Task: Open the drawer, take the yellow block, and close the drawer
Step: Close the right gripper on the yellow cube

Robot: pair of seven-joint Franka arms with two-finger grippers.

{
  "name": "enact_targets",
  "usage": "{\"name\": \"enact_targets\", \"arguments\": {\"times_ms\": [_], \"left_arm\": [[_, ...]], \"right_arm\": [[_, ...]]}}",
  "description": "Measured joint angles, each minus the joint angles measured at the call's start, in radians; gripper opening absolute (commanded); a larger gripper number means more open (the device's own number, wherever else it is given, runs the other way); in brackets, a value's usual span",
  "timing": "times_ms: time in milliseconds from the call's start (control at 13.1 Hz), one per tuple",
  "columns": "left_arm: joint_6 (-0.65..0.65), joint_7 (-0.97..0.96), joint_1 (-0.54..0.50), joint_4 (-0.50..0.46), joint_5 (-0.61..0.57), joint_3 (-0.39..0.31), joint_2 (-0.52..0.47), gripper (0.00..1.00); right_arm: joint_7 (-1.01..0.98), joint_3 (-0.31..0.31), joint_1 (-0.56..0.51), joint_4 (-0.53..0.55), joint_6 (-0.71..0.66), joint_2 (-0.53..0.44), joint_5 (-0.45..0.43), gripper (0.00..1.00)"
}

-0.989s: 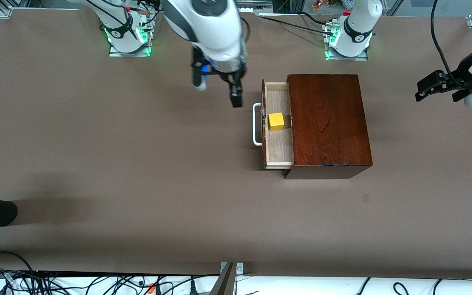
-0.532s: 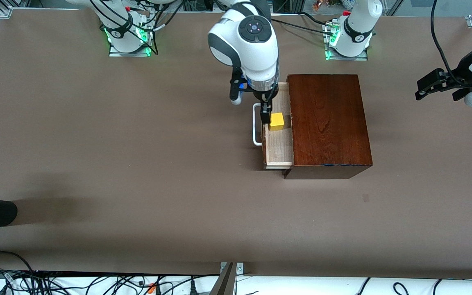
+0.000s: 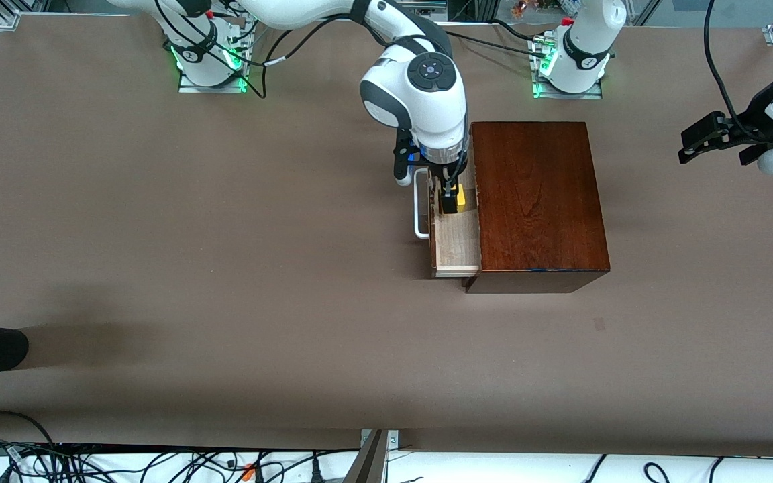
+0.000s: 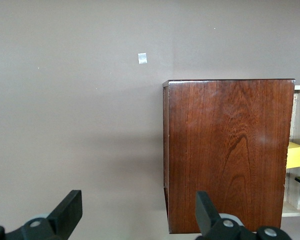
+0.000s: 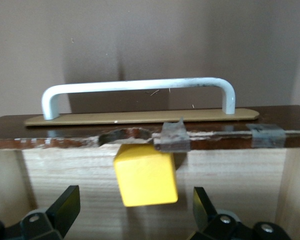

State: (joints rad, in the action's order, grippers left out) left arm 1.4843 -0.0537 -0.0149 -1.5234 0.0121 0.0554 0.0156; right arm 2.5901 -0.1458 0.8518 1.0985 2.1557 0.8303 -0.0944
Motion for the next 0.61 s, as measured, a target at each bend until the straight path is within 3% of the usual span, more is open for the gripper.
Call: {"name": "enact_targets", "arguments": {"times_ms": [304,380,456,532,608], "left_arm": [[0.000,0.000,0.001,0.000,0.000,0.001,-0.001,1.00],[0.000,0.000,0.001,0.000,0.000,0.001,-0.001,1.00],[0.000,0.000,0.001,0.000,0.000,0.002,-0.001,1.00],[0.000,0.000,0.001,0.000,0.000,0.002,-0.002,1.00],[0.000,0.000,0.001,0.000,0.000,0.002,-0.002,1.00]], "right_arm": [[0.000,0.003,0.009,-0.001,0.026,0.036,-0.036,1.00],[0.000,0.003,0.010,-0.001,0.027,0.044,-0.038,0.86],[0.000,0.003,0.011,-0.001,0.028,0.051,-0.040,0.41],[0.000,0.004,0.011,-0.001,0.029,0.055,-0.040,0.13],[0.000,0.004,0.011,-0.001,0.029,0.056,-0.041,0.05]]}}
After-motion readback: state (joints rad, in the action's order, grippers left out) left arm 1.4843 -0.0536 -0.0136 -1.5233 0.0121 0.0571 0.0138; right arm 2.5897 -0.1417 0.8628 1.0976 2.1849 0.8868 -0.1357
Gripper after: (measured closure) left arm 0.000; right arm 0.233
